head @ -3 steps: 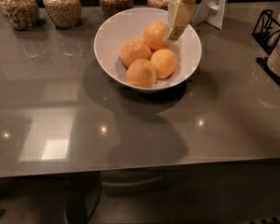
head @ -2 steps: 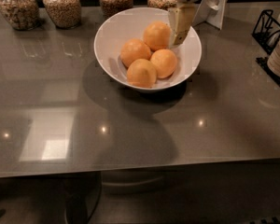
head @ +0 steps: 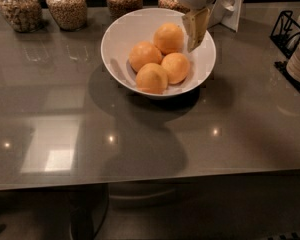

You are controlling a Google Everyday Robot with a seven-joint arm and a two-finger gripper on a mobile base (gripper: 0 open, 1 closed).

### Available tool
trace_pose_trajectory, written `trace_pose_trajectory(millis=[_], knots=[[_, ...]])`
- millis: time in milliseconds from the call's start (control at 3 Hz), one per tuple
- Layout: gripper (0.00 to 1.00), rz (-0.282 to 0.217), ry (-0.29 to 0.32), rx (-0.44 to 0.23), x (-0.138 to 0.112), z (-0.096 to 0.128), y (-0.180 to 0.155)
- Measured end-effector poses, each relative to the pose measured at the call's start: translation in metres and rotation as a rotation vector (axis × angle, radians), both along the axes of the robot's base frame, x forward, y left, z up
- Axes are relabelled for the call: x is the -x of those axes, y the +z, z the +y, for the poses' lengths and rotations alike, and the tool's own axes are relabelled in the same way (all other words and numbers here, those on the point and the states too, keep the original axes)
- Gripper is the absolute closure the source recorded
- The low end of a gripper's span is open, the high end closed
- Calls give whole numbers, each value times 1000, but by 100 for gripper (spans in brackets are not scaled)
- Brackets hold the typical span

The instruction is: Pick orange from white bowl

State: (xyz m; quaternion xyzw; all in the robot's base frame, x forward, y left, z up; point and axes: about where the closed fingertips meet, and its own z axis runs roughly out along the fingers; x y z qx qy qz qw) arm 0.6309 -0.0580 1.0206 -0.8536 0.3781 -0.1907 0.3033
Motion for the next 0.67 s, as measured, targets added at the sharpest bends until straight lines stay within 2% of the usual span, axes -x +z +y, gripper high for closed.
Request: trace_pose_trajectory(millis=[333,667], knots=[[0,-57,20,83,-2,-1,-3],[19,-138,73,212,-12,-1,-7]])
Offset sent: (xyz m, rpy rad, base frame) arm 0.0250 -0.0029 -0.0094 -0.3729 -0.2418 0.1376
